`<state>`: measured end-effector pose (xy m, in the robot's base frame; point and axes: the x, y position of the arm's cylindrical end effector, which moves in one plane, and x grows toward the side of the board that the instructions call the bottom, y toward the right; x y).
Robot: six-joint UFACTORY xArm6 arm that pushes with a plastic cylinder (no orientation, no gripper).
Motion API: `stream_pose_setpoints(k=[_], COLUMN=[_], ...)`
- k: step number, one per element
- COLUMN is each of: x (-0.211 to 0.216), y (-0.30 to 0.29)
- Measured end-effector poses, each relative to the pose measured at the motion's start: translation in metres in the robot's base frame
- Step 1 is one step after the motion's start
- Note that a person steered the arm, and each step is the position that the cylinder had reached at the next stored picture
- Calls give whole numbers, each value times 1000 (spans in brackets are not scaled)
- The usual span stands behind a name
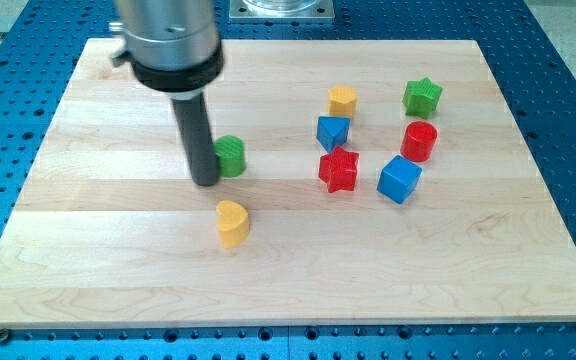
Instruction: Place the green circle at the top left side of the hexagon
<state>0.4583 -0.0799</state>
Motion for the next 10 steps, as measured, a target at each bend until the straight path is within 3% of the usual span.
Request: stream_pose_setpoints(k=[2, 3, 4, 6, 9, 10], x=[-33, -7, -10, -75, -117, -133], y=[19, 15, 48, 33, 0, 24])
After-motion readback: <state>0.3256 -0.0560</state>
